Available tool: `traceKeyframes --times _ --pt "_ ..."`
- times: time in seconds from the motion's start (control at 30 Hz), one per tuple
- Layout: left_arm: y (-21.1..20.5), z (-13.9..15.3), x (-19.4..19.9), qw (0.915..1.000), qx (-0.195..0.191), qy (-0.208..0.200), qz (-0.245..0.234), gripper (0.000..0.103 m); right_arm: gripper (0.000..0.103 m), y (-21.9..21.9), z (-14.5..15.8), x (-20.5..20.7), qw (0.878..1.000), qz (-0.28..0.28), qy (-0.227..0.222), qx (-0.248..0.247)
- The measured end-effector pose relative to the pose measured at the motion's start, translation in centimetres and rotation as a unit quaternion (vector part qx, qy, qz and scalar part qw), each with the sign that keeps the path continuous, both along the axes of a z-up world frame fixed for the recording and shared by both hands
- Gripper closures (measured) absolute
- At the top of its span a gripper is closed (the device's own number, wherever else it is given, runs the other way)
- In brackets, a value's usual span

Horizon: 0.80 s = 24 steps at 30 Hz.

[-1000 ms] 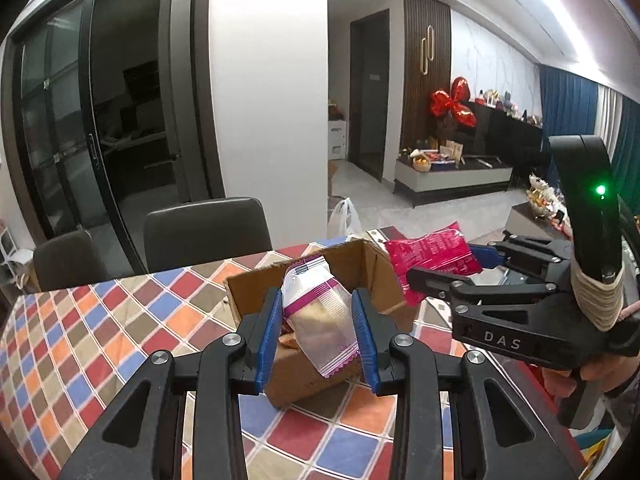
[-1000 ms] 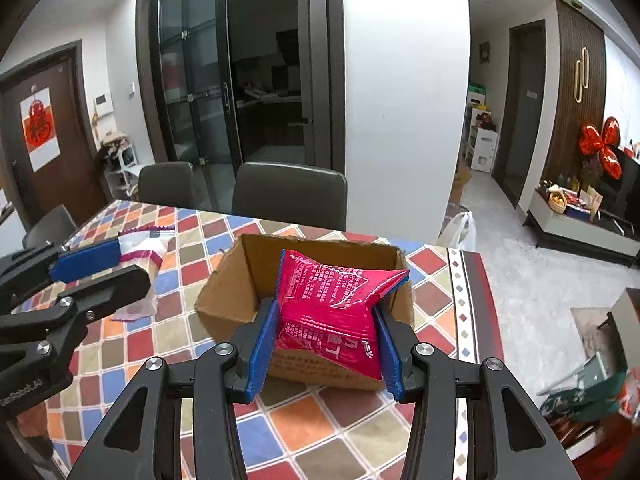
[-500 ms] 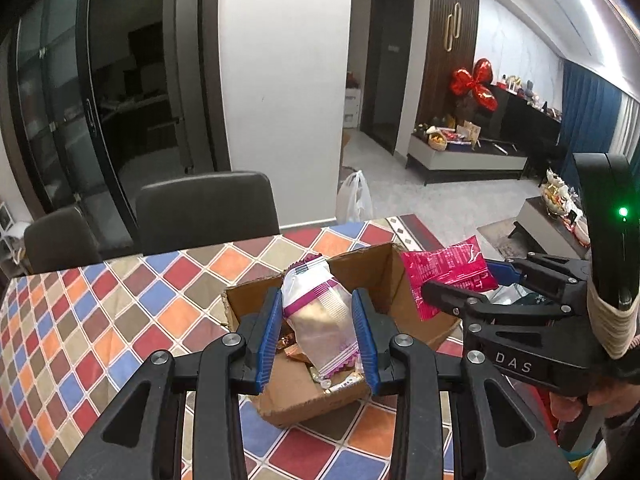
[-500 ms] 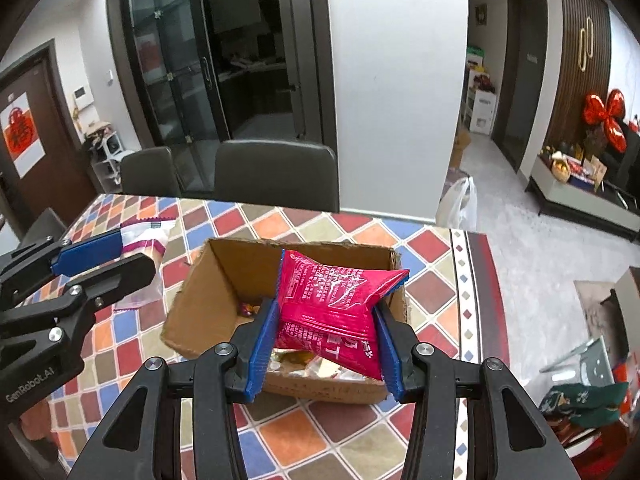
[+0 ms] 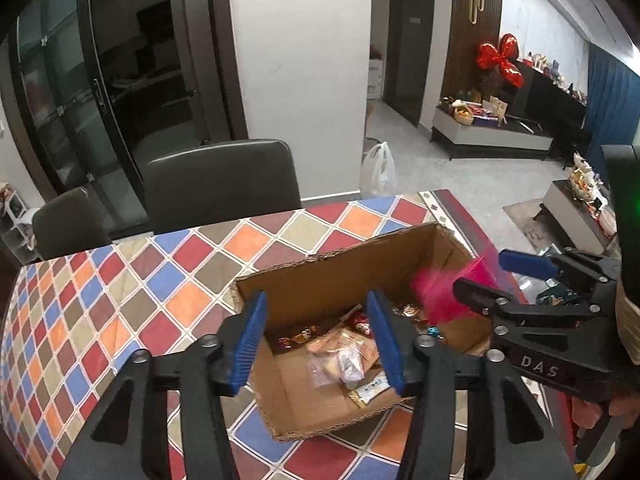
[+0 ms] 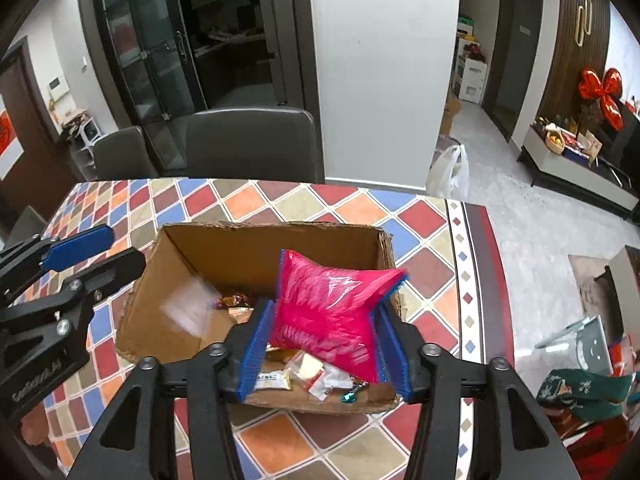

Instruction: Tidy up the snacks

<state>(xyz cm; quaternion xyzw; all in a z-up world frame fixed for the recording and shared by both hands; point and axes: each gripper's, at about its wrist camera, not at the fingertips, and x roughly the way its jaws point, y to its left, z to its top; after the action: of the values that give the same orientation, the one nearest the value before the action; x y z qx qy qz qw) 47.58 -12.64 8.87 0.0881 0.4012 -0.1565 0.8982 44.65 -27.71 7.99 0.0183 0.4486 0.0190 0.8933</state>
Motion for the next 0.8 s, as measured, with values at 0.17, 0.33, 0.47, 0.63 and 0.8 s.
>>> traceKeyframes --times 0.17,0.33,0.47,0.63,0.8 --pt "0.4 0.0 -1.2 0.9999 0.009 -0.011 0.009 0.047 0.038 -0.4 -0.2 -0.2 1.000 -0.010 -0.001 -0.006" --pt "0.7 0.7 -3.7 0.9981 0.029 -0.052 0.018 0.042 0.033 -0.4 0.0 -1.5 1.000 -0.014 -0.008 -0.009" --pt "1.2 1.6 -6.5 0.9935 0.040 -0.105 0.018 0.030 0.027 0.1 0.7 -3.8 0.999 -0.010 -0.039 -0.022" --pt "2.3 2.8 -10.3 0.9876 0.030 -0.151 0.032 0.016 0.021 0.8 2.2 -7.3 0.995 -0.009 -0.086 -0.041" --pt "3.6 3.5 -14.5 0.9822 0.007 -0.183 0.044 0.008 0.014 1.2 3.5 -11.4 0.990 -0.018 -0.132 -0.045"
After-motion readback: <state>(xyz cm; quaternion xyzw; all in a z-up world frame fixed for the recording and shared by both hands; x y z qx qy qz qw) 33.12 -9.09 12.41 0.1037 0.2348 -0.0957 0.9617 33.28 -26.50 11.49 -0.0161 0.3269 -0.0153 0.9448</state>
